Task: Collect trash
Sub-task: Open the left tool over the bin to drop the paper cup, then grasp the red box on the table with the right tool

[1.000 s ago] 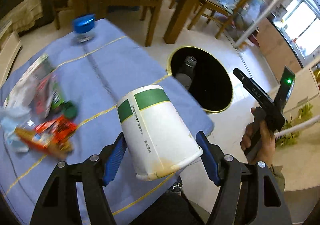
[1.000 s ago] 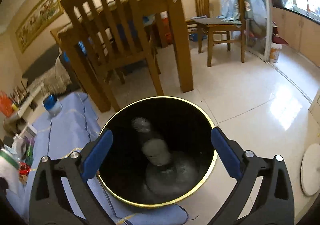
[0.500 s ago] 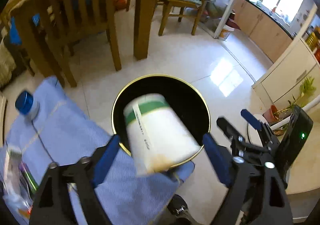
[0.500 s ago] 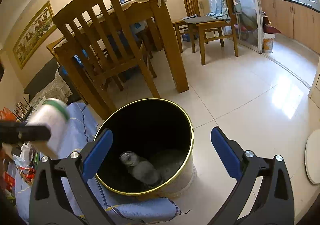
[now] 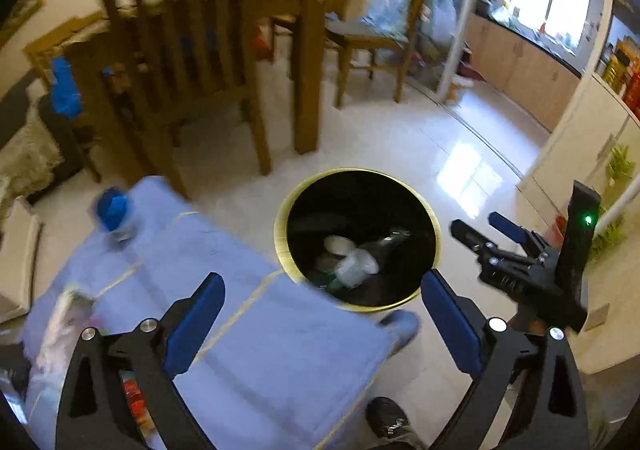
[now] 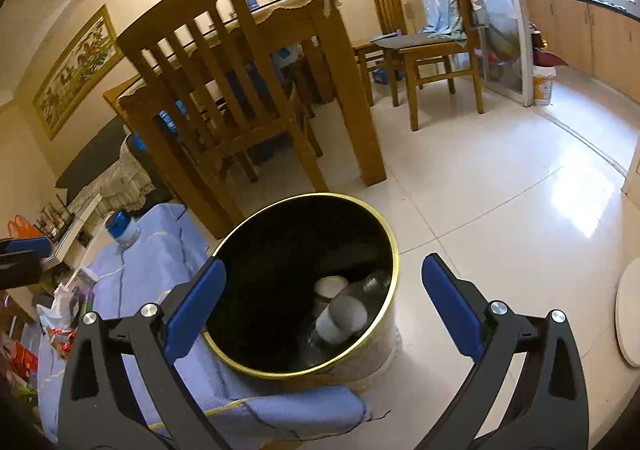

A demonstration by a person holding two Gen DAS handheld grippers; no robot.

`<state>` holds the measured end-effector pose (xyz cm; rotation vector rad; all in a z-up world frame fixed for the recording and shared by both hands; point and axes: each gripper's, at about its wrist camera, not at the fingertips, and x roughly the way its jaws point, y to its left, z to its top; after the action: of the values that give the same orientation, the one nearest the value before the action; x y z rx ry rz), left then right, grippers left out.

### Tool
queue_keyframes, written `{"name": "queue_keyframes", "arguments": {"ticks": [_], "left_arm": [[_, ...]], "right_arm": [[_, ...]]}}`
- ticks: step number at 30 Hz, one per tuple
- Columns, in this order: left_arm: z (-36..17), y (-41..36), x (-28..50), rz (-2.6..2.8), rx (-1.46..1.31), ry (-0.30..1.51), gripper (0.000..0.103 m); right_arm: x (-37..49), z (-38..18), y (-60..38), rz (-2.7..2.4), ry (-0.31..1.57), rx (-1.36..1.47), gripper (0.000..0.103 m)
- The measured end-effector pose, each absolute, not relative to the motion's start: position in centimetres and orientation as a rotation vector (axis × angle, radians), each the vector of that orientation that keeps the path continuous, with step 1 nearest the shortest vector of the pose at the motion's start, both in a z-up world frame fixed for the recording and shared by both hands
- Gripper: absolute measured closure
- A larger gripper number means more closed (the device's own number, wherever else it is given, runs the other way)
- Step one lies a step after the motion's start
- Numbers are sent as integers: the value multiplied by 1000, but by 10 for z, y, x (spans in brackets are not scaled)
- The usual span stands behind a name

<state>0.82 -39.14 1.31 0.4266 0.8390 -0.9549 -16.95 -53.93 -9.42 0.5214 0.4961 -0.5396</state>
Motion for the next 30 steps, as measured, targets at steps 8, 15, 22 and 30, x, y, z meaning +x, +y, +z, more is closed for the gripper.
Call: {"name": "queue_keyframes", "arguments": {"ticks": [8,15,22,30], "left_arm": [[28,-192,50,-598,273,696,7],[-19,-51,70,-308,101,769,7],[-62,-1,65,-229,59,828,7],[-79,7,62,-252,36,862,7]], "right_arm": [[-100,-84,-442,-283,590,413,6],[-23,-72,-287,88,708,225,14],[49,-71,-182,303,770,58,28],[78,-93,-159,322,866,9,76]]}}
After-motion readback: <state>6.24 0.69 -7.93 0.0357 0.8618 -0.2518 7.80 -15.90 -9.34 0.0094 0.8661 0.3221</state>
